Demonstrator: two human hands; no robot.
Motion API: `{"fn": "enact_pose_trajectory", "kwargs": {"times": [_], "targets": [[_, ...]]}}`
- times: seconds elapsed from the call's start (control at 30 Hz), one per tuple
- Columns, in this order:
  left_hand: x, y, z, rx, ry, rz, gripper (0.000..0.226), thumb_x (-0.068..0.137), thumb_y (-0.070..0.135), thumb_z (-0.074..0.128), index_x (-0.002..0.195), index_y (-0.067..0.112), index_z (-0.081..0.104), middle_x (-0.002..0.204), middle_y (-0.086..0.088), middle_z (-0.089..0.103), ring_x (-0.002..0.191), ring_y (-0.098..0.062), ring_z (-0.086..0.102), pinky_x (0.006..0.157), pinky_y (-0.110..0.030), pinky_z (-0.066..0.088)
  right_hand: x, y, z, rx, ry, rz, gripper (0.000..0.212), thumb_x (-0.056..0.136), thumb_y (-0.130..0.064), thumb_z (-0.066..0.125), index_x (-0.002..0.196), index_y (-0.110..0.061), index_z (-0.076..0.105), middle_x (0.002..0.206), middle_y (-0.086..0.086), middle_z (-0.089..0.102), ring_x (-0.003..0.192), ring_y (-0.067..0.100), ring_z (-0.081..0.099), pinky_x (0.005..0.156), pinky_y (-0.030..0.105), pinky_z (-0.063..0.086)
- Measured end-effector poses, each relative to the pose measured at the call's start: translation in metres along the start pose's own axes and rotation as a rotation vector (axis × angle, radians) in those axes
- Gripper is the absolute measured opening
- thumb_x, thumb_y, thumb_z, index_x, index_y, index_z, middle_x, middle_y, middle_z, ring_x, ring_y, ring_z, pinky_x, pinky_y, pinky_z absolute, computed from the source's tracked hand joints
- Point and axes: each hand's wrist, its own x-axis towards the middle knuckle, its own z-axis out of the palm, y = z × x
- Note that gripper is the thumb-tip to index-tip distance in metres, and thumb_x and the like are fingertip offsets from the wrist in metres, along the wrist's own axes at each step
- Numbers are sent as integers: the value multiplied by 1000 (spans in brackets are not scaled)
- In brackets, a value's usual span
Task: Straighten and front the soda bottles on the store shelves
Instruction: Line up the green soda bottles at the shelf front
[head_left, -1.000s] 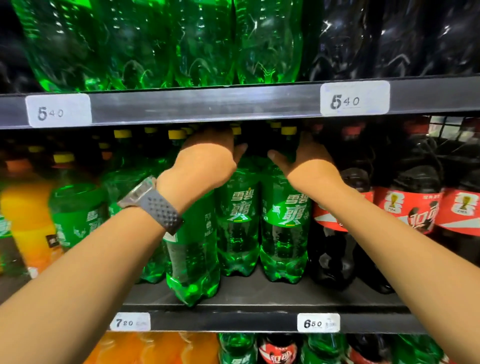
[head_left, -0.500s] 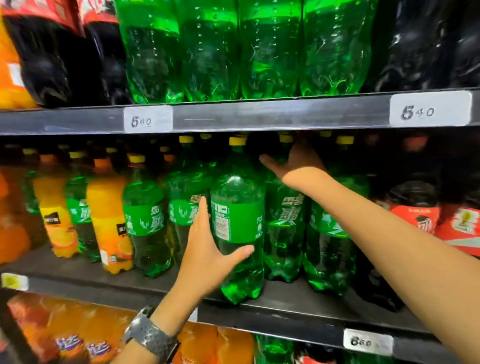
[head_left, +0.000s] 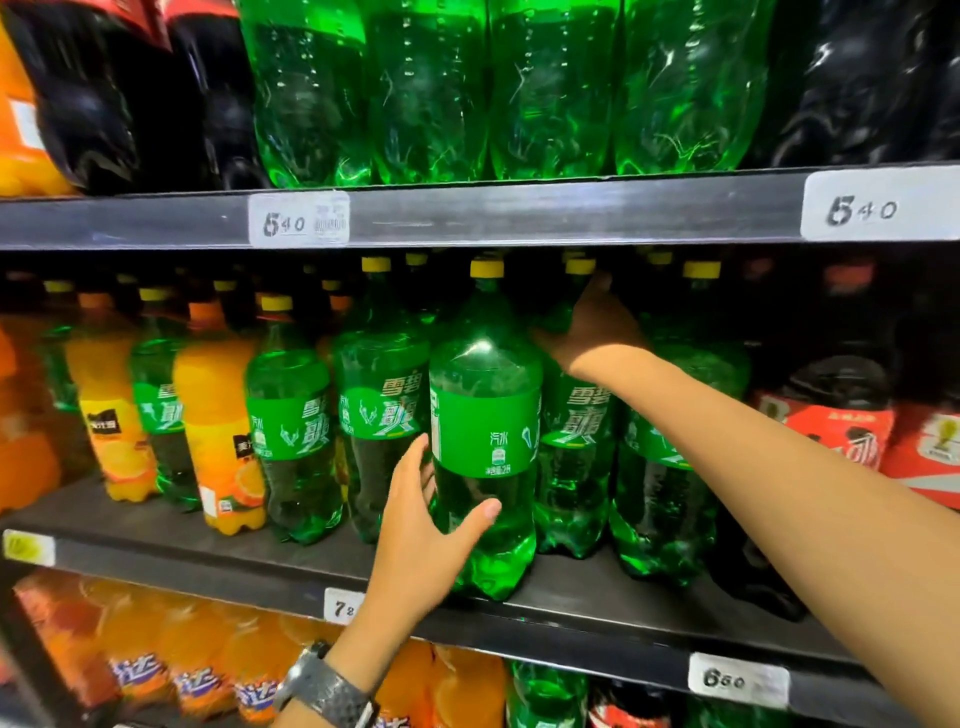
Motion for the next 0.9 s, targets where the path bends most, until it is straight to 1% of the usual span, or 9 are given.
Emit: {"fn": "enact_pose_trajectory", "kwargs": {"times": [0.1, 0.2, 0.4, 0.53, 0.63, 0.73, 0.8, 0.83, 0.9], "targets": [[-11, 5, 21, 173, 114, 39, 119, 53, 74, 72, 147, 34, 12, 138, 16, 21, 128, -2, 22, 102, -27, 28, -1, 1, 0, -14, -5, -8, 111, 83, -63, 54, 148, 1, -8, 145, 22, 38, 124, 35, 48, 100, 42, 44], [-5, 5, 31, 232, 140, 28, 129, 46, 61, 83, 147, 36, 8, 129, 10, 24, 121, -8, 25, 97, -27, 27, -2, 0, -2, -46, -25, -20, 109, 85, -63, 51, 147, 3, -10, 147, 23, 33, 127, 35, 46, 100, 40, 44], [1, -23, 6, -80, -13, -84, 111, 49, 59, 84, 141, 40, 24, 141, 15, 39, 130, -2, 38, 104, -17, 33, -4, -5, -2, -137, 33, 2, 98, 91, -56, 46, 147, 4, -7, 150, 24, 25, 129, 39, 40, 99, 43, 40], [1, -29, -9, -2, -162, -82, 94, 61, 66, 71, 137, 58, 15, 135, 37, 28, 132, 6, 26, 106, -23, 27, -8, -8, -5, -153, 26, 1, 89, 95, -51, 41, 148, 3, -6, 151, 23, 25, 129, 39, 40, 100, 44, 39], [-12, -32, -3, 59, -4, -35, 86, 73, 57, 64, 145, 39, 21, 134, 14, 32, 123, 1, 35, 107, -35, 35, -14, -11, -14, -123, -46, 52, 90, 94, -52, 42, 149, 1, -7, 151, 21, 25, 132, 37, 36, 103, 43, 36], [-36, -23, 17, 93, 279, 9, 70, 76, 52, 70, 131, 34, 31, 117, 14, 32, 108, -5, 40, 96, -37, 42, -32, -12, -20, -255, 227, -172, 80, 92, -49, 45, 148, -3, 13, 149, 19, 27, 135, 36, 27, 109, 46, 27], [-42, -17, 29, 170, 327, 5, 85, 63, 57, 78, 127, 27, 33, 118, 12, 32, 113, -11, 37, 96, -35, 38, -45, -22, -18, -115, 321, -411, 75, 89, -52, 44, 146, -8, 24, 136, 17, 44, 126, 34, 38, 100, 43, 38], [-43, -16, 32, 207, 326, -2, 92, 58, 55, 82, 129, 22, 33, 121, 9, 32, 116, -13, 35, 97, -36, 37, -48, -30, -17, -4, 244, -450, 79, 87, -58, 45, 146, -9, 26, 121, 14, 55, 114, 31, 48, 87, 40, 47], [-40, -16, 32, 239, 307, -17, 95, 58, 44, 87, 131, 17, 33, 124, 5, 33, 120, -16, 34, 101, -41, 38, -46, -48, -15, 120, -22, -383, 93, 81, -68, 48, 146, -7, 23, 107, 9, 61, 96, 27, 56, 68, 32, 46]]}}
